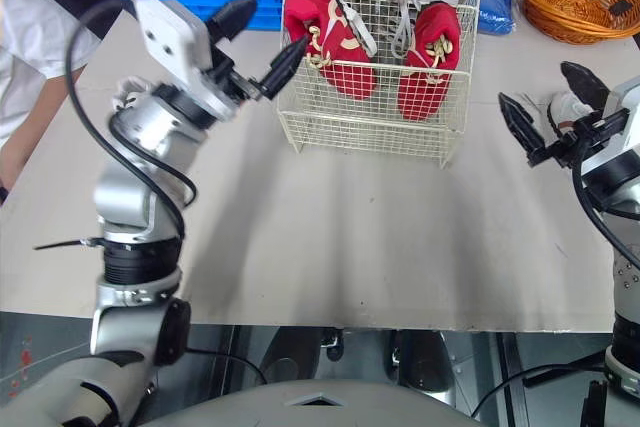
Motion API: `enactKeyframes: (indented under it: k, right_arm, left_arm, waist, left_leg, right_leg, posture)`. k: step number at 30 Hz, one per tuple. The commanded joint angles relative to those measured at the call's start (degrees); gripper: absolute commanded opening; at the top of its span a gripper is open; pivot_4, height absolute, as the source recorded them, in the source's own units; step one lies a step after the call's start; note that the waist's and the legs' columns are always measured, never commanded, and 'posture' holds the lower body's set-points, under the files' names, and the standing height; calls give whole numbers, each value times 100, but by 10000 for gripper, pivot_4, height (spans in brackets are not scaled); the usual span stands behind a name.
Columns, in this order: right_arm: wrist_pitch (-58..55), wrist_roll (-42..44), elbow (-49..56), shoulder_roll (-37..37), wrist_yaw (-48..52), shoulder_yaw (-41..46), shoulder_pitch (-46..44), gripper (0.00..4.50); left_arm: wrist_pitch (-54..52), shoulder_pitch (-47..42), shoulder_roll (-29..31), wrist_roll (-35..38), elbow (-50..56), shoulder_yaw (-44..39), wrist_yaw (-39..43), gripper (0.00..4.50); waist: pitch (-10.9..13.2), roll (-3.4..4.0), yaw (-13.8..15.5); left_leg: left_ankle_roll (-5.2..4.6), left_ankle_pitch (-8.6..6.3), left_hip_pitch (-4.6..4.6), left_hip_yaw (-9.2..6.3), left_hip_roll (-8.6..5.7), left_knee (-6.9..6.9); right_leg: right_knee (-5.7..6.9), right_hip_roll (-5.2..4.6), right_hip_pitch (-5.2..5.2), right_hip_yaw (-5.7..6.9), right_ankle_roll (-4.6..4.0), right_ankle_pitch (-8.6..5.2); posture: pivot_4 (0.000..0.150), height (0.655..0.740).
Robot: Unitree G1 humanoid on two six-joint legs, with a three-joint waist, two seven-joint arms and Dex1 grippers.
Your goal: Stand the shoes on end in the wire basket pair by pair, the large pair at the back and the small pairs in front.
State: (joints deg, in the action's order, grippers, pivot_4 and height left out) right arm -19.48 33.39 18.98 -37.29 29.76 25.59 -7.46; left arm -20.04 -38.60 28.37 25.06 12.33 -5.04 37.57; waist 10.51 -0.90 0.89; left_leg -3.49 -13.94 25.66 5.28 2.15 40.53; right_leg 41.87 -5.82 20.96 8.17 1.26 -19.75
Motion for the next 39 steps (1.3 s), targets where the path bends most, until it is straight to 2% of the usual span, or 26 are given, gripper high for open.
enactKeyframes:
  k: [1,3,6,15,26,36,37,39]
  right_arm:
    - [40,-276,-307,-181,-27,246,153,45000]
    - [47,-310,-653,-272,95,366,240,45000]
    - [114,-414,-1108,-388,183,455,282,45000]
    - [564,-623,-3375,-1018,853,688,-103,45000]
    - [355,-755,-5718,-1216,1462,308,-1640,45000]
    - [599,-1040,-6696,-1244,1657,55,-2177,45000]
    - [619,-1051,-6731,-1244,1674,52,-2194,39796]
    - [617,-1038,-6754,-1211,1693,68,-2203,33203]
  left_arm:
    - [-641,-407,428,889,272,-179,811,44856]
    - [-1247,-475,817,1435,538,-115,1299,44856]
    - [-1683,-473,1165,1780,784,-9,1680,44856]
    - [-2465,-413,1601,2219,1103,-38,1786,44856]
    - [-3011,-168,1662,2710,1479,-65,1487,44856]
    - [-3017,-190,1573,2774,1511,3,1302,44856]
    - [-3011,-194,1576,2768,1502,5,1303,45000]
    - [-2976,-202,1581,2728,1461,18,1329,45000]
  waist:
    - [0,0,2]
    - [0,1,-4]
    - [3,7,-6]
    - [4,10,-16]
    - [12,27,-17]
    - [14,31,-13]
    - [14,31,-13]
    - [15,32,-13]
  left_leg:
    - [0,0,0,1,0,-1]
    - [0,0,-1,3,-1,-6]
    - [0,0,-2,6,-1,-12]
    - [0,0,-6,8,0,-12]
    - [0,0,-8,15,1,-12]
    - [0,0,-7,17,1,-12]
    - [0,0,-7,17,1,-12]
    - [0,0,-7,17,1,-12]
  right_leg:
    - [-3,0,0,0,0,0]
    - [-8,0,0,-3,1,0]
    - [-11,0,1,-5,1,0]
    - [-7,3,0,-12,1,-1]
    - [-6,3,1,-19,1,-1]
    - [-7,2,1,-19,1,-1]
    - [-7,2,1,-19,1,-1]
    - [-7,2,2,-19,1,-1]
  posture:
    - [1500,6860]
    - [1500,6860]
    - [1500,6860]
    - [1500,6860]
    - [1500,6860]
    - [1500,6860]
    - [1500,6860]
    - [1500,6860]
